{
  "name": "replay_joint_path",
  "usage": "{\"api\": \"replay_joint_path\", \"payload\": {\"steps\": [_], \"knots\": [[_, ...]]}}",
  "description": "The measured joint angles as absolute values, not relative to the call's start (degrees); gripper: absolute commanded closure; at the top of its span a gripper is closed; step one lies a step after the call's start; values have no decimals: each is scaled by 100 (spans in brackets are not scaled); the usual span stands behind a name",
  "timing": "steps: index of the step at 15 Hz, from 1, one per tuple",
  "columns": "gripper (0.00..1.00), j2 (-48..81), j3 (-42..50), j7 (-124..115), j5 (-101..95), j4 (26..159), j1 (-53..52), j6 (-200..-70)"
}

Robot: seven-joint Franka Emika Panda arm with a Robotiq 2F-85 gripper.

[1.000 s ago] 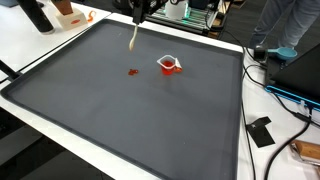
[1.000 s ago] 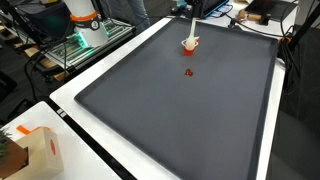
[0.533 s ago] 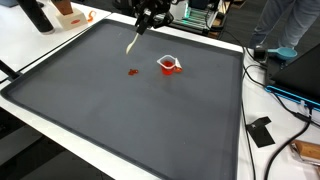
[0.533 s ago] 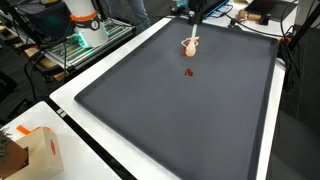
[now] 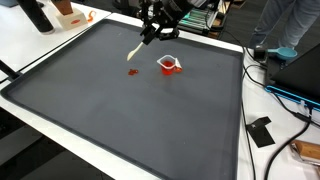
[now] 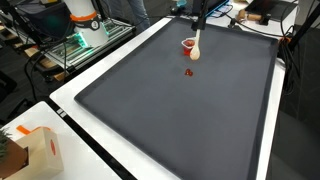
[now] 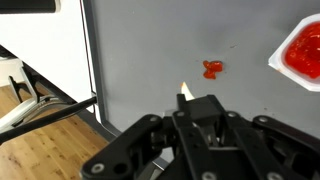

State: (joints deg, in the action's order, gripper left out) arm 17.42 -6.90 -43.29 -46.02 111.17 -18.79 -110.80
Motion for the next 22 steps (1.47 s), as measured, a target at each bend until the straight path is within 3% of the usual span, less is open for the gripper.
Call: {"api": "replay_joint_path", "payload": {"steps": [22], "knots": [[94,2301,-842,-5123,-5348,11109,-2124,-10989]]}}
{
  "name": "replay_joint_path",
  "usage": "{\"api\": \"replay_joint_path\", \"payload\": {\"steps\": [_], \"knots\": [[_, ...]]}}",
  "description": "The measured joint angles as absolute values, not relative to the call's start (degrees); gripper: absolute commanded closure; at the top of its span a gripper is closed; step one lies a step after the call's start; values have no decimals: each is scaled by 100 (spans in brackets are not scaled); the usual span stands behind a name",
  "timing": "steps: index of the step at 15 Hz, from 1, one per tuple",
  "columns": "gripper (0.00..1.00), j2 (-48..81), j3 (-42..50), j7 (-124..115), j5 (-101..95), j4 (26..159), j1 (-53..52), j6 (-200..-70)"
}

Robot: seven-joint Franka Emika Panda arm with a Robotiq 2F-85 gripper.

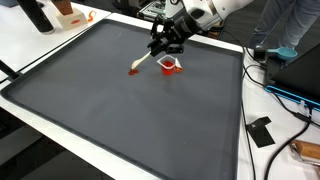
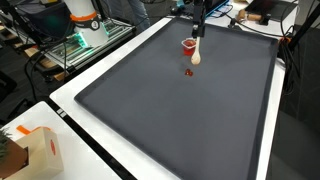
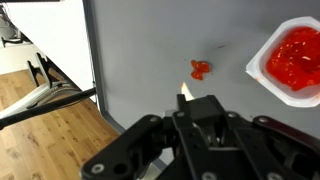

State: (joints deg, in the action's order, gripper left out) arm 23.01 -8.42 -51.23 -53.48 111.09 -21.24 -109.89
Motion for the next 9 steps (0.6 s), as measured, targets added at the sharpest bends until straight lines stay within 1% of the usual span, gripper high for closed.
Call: {"api": "replay_joint_path", "payload": {"steps": [9], "knots": [[94,2359,-815,-5115,-5353,11096,-2051,-10989]]}}
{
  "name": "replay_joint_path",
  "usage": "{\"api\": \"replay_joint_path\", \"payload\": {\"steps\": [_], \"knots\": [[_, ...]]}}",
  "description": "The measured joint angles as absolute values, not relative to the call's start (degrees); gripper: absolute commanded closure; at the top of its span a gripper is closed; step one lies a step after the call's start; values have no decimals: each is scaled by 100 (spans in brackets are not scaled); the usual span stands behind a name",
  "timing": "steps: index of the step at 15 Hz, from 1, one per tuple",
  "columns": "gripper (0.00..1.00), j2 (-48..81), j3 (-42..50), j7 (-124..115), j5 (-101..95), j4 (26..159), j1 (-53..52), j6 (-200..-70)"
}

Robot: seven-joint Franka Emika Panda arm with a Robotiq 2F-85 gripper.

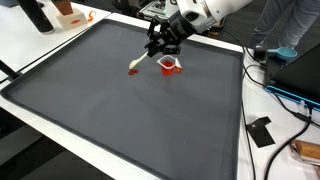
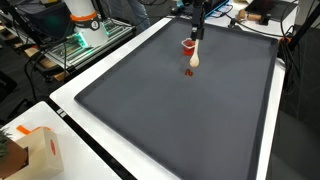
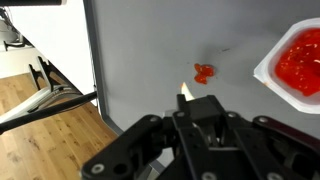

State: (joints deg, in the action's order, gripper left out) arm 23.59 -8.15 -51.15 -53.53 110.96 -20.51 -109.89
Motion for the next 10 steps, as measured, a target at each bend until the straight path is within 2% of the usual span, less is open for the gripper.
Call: {"api": "replay_joint_path", "payload": {"steps": [10], "knots": [[94,2308,-817,-4639,-5123,10876,-1766,-10993]]}}
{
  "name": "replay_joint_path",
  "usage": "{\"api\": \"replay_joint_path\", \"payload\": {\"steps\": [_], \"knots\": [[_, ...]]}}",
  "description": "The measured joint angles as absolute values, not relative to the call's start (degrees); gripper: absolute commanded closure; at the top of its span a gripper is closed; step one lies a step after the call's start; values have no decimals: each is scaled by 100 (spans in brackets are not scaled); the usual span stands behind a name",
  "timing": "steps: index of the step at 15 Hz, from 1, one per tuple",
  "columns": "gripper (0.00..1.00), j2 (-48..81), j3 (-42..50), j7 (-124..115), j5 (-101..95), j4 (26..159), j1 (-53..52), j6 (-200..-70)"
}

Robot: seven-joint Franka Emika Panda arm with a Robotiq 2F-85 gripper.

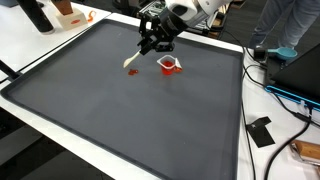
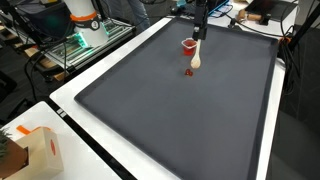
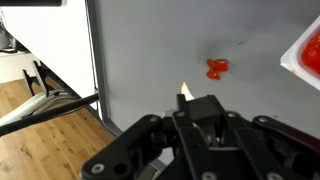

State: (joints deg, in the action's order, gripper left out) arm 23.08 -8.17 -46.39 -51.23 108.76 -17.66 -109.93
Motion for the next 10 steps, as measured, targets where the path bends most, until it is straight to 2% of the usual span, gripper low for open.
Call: {"api": "replay_joint_path", "payload": {"steps": [10], "knots": [[94,1742,-798,-3325,-3632,10748,-1277,-11333]]}}
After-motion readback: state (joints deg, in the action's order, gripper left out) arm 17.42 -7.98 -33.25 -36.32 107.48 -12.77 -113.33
